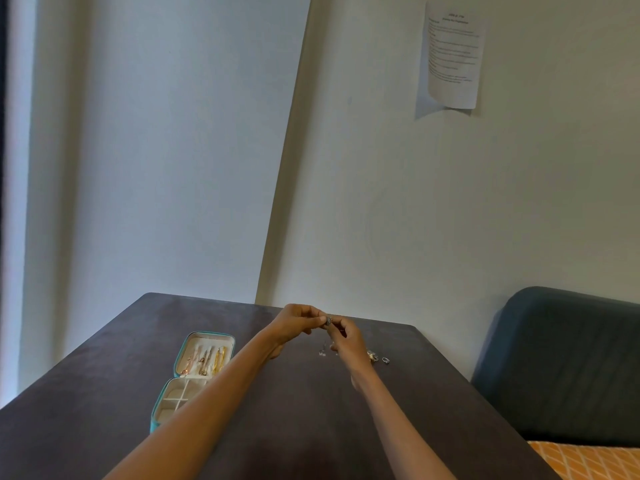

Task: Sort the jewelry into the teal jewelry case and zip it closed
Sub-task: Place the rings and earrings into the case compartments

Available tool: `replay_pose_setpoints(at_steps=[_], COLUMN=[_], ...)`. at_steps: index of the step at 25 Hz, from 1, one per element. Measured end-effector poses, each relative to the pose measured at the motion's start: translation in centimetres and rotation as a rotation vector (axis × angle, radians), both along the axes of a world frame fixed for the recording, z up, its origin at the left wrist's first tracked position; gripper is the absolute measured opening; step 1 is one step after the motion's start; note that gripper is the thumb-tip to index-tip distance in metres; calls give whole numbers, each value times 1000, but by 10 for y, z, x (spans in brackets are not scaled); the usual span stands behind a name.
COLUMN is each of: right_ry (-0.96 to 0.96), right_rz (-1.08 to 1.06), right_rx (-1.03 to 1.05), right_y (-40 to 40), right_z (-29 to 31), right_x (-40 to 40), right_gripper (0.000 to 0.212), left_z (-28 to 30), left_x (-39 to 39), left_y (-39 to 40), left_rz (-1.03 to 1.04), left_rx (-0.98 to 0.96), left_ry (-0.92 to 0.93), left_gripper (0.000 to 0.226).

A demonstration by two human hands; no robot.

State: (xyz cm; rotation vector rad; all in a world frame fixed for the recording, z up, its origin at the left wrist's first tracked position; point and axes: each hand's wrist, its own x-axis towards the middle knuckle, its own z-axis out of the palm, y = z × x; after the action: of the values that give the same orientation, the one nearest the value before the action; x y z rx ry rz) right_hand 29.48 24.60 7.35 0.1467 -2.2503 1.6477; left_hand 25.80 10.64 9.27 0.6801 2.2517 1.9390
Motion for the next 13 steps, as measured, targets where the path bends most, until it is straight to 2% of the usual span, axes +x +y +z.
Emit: replay_pose_setpoints(at_steps=[6,13], right_ry=[66,109], right_rz=[-59,-14], right_rx=[-170,-88], right_y=[6,13], right_z=[-1,8], right_x=[1,2], right_gripper=[13,9], left_z=[-1,-7], left_x=[-3,-1], left_y=[7,10], left_rz=[44,92], left_rx=[120,132], left_ry=[32,93], left_gripper=[9,8])
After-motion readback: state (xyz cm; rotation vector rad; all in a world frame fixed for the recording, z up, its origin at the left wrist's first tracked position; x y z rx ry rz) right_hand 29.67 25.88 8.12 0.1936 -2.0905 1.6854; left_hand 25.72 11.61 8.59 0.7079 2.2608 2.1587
